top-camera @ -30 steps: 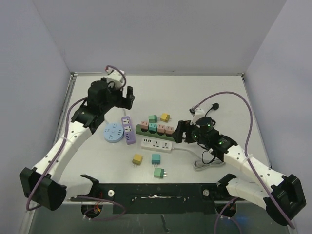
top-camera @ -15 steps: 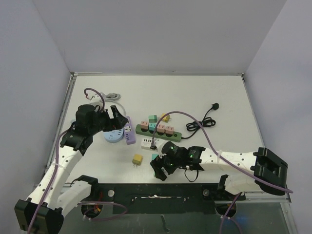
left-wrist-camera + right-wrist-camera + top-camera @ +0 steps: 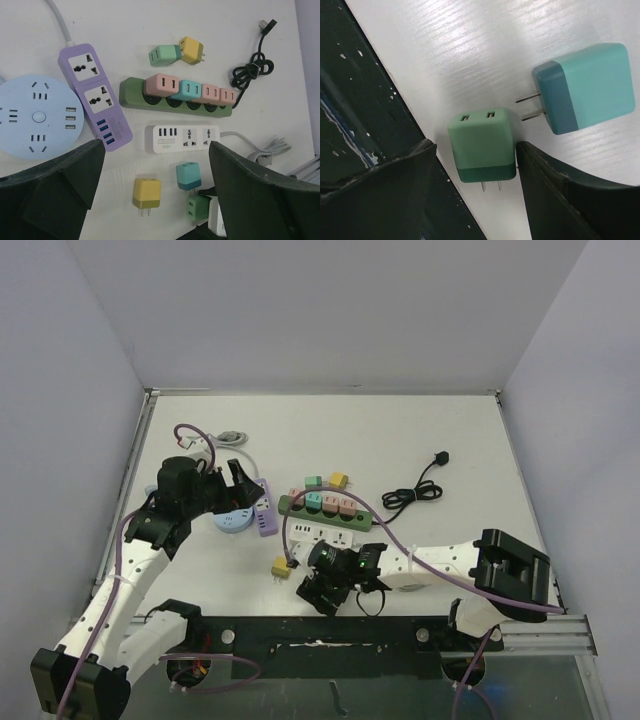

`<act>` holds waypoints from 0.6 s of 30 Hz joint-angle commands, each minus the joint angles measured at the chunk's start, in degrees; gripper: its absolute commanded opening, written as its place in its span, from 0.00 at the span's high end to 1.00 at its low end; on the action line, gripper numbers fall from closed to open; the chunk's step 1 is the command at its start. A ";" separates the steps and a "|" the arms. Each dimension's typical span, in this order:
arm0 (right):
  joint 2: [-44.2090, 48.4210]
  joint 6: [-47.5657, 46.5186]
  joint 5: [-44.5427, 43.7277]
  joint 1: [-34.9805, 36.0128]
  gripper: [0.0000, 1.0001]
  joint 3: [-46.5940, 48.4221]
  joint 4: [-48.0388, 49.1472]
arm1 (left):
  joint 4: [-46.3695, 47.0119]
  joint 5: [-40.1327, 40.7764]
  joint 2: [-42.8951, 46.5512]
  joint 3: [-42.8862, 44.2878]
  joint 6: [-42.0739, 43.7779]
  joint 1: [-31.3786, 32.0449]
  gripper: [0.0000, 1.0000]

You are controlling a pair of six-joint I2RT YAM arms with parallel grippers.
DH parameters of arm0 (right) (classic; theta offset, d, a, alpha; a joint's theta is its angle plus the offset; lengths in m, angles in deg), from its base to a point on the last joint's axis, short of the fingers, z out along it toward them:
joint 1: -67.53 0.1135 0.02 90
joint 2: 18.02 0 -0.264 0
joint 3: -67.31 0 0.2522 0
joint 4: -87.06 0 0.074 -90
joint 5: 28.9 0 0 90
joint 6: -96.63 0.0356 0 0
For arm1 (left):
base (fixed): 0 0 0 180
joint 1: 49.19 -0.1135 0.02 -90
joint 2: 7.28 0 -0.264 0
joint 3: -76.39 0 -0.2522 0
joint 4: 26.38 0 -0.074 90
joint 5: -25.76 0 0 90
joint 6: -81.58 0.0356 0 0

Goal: Insert the plug

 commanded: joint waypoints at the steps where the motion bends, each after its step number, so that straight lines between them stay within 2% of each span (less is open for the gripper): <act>1: -0.36 -2.88 -6.63 0.66 0.38 2.76 -2.20 | 1.86 -2.40 0.84 0.44 -1.81 -0.21 0.15; 6: 0.91 -3.29 -10.20 0.66 0.66 3.36 -1.65 | 0.65 -3.64 0.66 -0.98 -4.11 -0.25 0.19; 7: 1.94 -3.58 -10.71 0.64 0.70 2.98 -0.62 | 1.01 -4.71 0.70 -1.53 -4.91 -0.21 0.20; 13: 10.41 -4.17 -15.78 -0.12 0.72 0.86 9.90 | 7.20 -15.64 0.93 -7.46 -10.19 -0.24 0.23; 18: 15.99 -5.63 -17.12 -4.04 0.71 -1.53 22.10 | 10.44 -25.62 0.48 -10.23 -11.42 -0.08 0.25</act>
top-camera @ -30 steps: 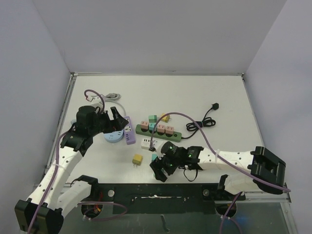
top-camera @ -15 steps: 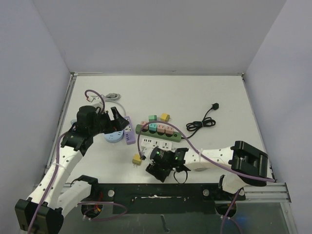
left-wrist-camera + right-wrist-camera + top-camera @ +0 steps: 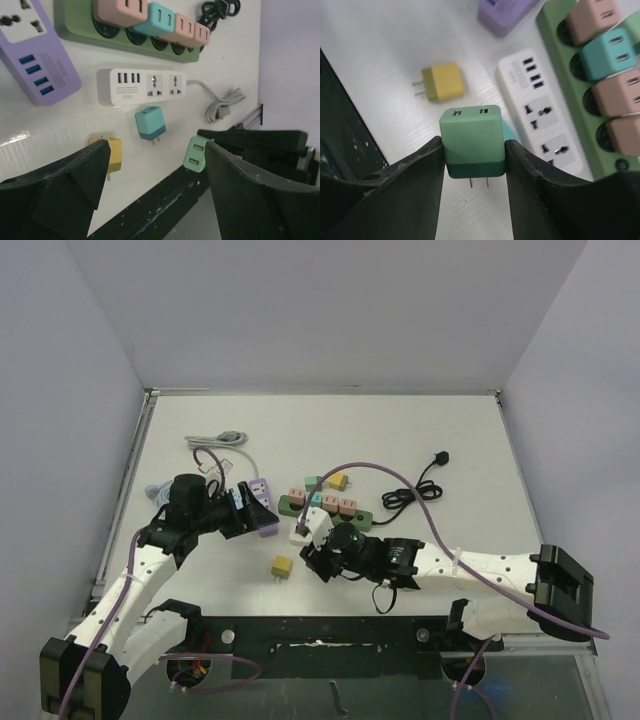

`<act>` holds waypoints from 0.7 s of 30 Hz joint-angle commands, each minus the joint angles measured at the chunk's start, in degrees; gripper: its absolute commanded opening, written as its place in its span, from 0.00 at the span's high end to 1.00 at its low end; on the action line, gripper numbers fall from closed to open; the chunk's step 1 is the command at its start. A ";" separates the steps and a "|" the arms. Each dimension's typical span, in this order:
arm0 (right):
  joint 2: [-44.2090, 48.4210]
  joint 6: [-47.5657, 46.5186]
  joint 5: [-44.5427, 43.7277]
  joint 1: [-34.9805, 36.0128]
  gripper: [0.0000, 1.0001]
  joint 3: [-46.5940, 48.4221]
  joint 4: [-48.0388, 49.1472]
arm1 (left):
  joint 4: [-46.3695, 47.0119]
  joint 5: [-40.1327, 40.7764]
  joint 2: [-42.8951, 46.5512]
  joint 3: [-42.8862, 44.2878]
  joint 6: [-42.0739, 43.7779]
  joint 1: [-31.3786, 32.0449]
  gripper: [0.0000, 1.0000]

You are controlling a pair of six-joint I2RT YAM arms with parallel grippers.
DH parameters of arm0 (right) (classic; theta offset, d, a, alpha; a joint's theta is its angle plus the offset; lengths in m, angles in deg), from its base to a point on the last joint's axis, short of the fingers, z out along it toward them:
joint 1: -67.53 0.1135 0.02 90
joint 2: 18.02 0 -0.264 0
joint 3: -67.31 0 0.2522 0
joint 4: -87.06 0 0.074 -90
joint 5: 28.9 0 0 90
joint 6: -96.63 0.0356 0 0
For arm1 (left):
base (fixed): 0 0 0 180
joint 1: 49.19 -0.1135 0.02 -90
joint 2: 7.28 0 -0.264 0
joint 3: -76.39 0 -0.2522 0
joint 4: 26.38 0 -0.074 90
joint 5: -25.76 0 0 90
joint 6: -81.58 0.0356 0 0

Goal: Insert the plug

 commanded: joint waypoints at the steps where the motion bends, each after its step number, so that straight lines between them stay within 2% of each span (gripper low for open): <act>1: 4.40 -2.19 -3.27 -4.10 0.71 -1.06 15.16 | 7.37 -12.78 0.56 -0.46 -2.11 0.00 0.25; 8: 6.52 -8.15 3.14 -8.01 0.71 -2.49 20.79 | 14.86 -21.08 3.08 -3.63 -6.85 0.83 0.24; 15: 8.69 -9.28 11.12 -10.17 0.71 -5.26 26.29 | 18.03 -19.70 -0.61 -4.32 -9.69 3.98 0.24; 21: 5.93 -10.53 15.62 -9.99 0.70 -2.49 22.17 | 19.59 -18.55 -6.17 -1.60 -9.57 8.28 0.25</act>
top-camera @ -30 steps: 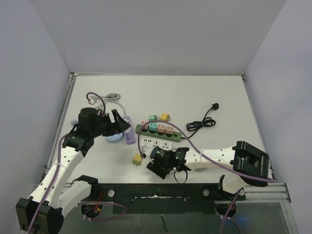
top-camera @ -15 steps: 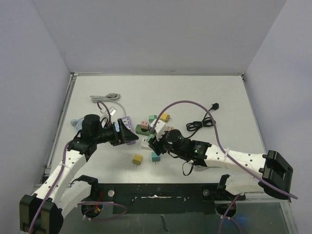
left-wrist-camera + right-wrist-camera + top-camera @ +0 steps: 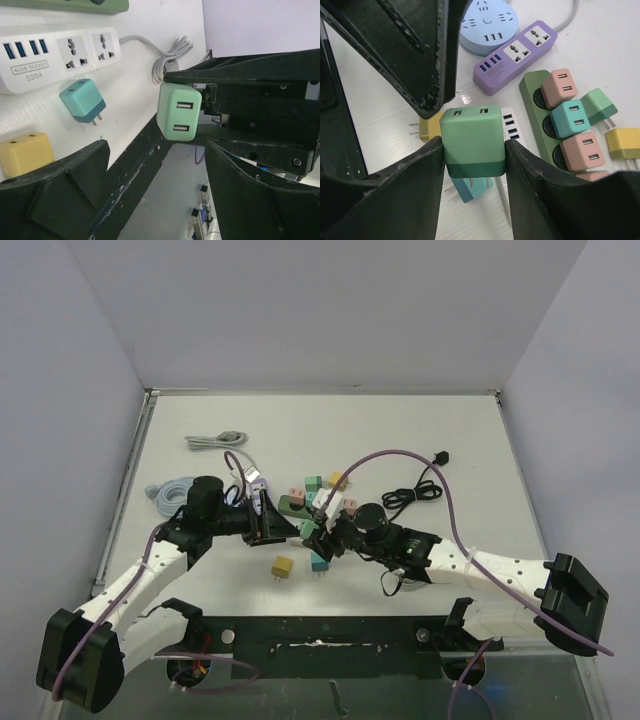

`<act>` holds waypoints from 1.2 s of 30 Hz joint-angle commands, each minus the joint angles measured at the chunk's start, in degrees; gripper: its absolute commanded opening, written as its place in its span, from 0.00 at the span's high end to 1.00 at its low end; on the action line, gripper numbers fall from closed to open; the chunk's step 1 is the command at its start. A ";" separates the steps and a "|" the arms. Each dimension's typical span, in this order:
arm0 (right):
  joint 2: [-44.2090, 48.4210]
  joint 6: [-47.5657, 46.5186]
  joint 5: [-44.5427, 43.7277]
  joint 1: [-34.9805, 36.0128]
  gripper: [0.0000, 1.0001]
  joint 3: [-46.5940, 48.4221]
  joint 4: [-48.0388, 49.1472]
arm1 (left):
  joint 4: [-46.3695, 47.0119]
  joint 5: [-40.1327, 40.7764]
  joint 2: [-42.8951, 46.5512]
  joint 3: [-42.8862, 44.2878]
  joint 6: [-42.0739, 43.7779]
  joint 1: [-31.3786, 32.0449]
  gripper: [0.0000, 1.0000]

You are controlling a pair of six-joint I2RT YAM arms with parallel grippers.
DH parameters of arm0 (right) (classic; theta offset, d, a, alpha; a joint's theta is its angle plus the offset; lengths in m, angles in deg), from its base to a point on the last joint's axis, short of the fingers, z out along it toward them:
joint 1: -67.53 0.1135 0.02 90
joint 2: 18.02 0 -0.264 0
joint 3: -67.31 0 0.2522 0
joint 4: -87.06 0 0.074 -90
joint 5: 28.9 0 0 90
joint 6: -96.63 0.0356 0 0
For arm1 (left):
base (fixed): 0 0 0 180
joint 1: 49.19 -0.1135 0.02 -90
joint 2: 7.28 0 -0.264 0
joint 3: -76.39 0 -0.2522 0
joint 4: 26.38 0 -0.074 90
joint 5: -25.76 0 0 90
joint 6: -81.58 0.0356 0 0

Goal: Insert the plug

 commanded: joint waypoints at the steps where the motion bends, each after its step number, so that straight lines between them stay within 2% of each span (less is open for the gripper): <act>1: -1.00 -1.48 4.27 0.14 0.70 3.15 2.39 | 5.34 -1.41 -2.87 3.33 -0.71 2.67 0.25; 6: -1.69 -1.07 5.11 0.10 0.70 3.89 2.03 | 6.04 -0.55 -4.64 3.85 -0.62 4.83 0.33; 14: -3.94 -1.46 6.67 0.46 0.69 5.79 0.74 | 4.47 2.14 -8.54 5.30 -0.62 6.07 0.56; 19: -5.03 -0.95 6.44 0.56 0.67 6.27 0.78 | 4.20 2.43 -9.86 5.82 -0.70 6.26 0.80; 21: -5.50 0.90 4.93 0.51 0.60 6.99 -0.20 | 3.36 3.52 -9.41 5.82 -0.50 6.26 0.86; 23: -5.72 2.87 1.78 0.53 0.45 7.73 -1.76 | 0.32 6.82 -8.74 6.29 0.72 5.53 0.88; 24: -5.59 3.76 0.27 0.54 0.35 8.08 -2.79 | -2.17 10.18 -8.49 6.34 1.57 4.79 0.89; 27: -4.01 6.86 -4.80 0.58 0.21 8.20 -5.37 | -12.14 19.36 -7.86 9.47 5.19 1.02 0.90; 32: 0.57 13.55 -11.84 0.58 0.19 6.89 -7.84 | -23.48 37.95 -6.64 13.53 9.07 -5.10 0.90; 36: 2.96 18.46 -15.98 0.57 0.19 6.01 -9.98 | -27.07 46.74 -6.05 15.75 5.17 -7.69 0.89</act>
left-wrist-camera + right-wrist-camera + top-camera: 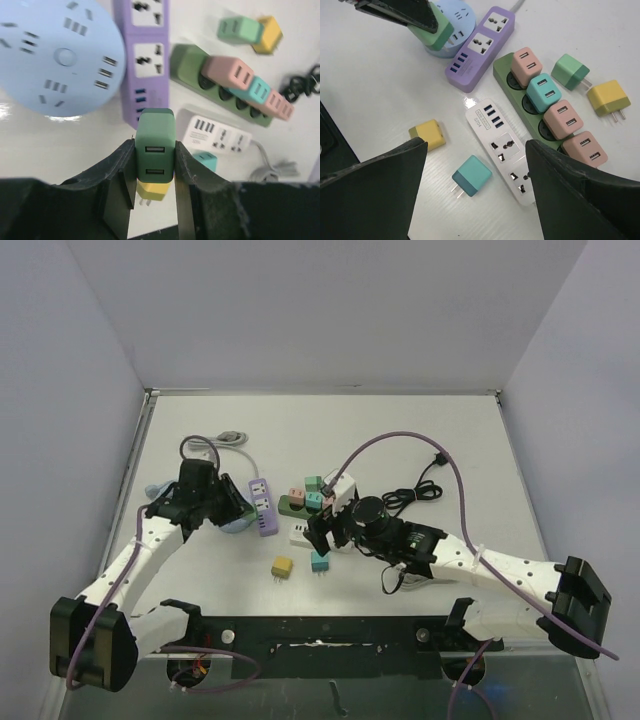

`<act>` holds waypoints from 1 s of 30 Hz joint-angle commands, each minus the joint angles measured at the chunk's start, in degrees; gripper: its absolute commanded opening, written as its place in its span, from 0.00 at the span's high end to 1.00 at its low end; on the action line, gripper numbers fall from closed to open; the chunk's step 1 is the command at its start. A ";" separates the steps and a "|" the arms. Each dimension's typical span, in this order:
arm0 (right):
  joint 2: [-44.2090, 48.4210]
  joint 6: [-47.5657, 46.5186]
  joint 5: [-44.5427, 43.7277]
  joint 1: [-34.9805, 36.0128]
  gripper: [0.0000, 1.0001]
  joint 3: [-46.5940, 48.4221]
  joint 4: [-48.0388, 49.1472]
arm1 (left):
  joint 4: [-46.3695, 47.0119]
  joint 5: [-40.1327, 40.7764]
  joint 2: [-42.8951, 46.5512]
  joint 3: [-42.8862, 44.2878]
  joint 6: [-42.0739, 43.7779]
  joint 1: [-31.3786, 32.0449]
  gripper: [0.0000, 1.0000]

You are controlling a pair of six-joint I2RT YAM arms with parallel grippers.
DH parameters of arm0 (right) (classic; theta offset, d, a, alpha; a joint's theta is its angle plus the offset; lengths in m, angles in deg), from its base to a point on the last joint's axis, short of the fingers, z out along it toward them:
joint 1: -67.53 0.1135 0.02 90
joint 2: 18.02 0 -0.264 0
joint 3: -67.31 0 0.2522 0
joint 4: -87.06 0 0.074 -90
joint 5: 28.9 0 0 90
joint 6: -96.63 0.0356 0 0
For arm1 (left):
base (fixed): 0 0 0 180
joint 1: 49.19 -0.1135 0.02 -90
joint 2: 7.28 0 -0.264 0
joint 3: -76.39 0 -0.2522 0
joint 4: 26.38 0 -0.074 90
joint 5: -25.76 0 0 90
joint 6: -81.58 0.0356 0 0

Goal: Insert the plug

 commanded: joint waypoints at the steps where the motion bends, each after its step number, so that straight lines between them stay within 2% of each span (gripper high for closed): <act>1: 3.63 7.21 -7.47 0.42 0.19 0.23 -1.17 | -6.67 15.11 1.80 4.63 -2.37 -1.73 0.89; 7: 3.56 10.10 -9.19 0.36 0.19 -0.48 -2.92 | -9.35 23.15 0.94 5.61 -11.97 -1.73 0.89; 13: 3.43 10.72 -9.60 0.42 0.19 -0.88 -2.68 | -10.01 28.01 -0.42 6.11 -25.09 -1.12 0.93; 19: 3.89 10.34 -10.41 0.22 0.19 -0.94 -2.79 | -20.73 36.88 -6.72 13.05 -35.93 0.92 1.00; 25: 4.92 9.42 -11.82 -0.13 0.19 -1.72 -2.66 | -29.32 39.61 -11.51 17.56 -44.96 3.07 1.00; 30: 6.13 9.25 -12.87 -0.37 0.19 -3.05 -2.18 | -30.80 38.52 -14.48 18.69 -48.20 4.17 1.00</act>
